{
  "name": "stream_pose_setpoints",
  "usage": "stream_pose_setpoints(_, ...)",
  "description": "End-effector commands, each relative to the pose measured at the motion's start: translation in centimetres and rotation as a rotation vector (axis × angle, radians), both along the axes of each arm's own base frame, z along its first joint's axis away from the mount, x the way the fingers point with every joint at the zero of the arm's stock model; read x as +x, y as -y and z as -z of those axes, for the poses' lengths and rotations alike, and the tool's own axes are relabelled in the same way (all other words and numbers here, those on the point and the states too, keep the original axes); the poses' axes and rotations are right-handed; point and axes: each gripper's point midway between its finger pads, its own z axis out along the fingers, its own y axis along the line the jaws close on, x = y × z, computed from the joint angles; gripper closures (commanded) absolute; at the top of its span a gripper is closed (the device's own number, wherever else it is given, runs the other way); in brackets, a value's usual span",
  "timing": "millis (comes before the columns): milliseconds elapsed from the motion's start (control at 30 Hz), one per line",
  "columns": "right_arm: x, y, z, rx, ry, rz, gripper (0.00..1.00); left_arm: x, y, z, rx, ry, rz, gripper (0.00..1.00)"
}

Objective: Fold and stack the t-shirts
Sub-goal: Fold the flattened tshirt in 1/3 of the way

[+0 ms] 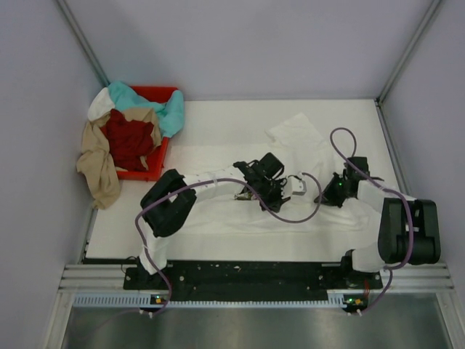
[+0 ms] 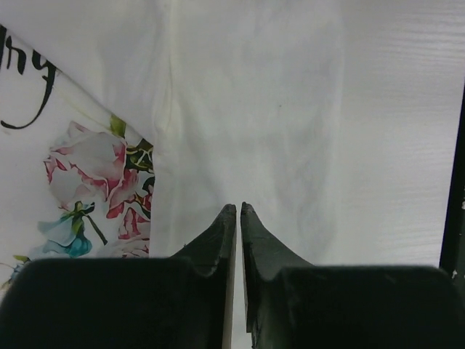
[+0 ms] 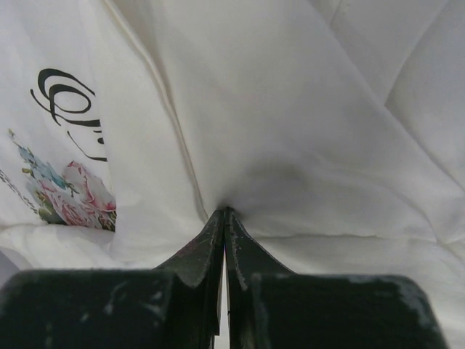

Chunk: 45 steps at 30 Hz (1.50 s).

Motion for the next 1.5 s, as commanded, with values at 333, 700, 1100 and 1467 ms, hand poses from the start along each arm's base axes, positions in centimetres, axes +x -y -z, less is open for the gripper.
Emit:
stream_pose_setpoints(333, 1.0, -0.9, -1.3, -0.024, 0.051, -0.062, 1.0, 1.0, -1.1, 6.1, 0.09, -0.022, -0.095, 0.94)
stream_pose_setpoints(700, 1.6, -0.4, -3.8, -0.098, 0.079, -0.075, 1.0, 1.6, -0.2, -0.9, 0.046, 0.045, 0.018, 0.84)
stream_pose_setpoints(1100, 1.0, 2.8, -4.9, -0.026, 0.119, 0.027, 1.0, 1.9, 8.7, -1.6, -0.113, 0.15, 0.235, 0.45)
stream_pose_setpoints(1467, -1.3, 3.8, -1.5, -0.044, 0.024, 0.05, 1.0, 7.1, 10.4, 1.4, -0.045, 0.397, 0.107, 0.58)
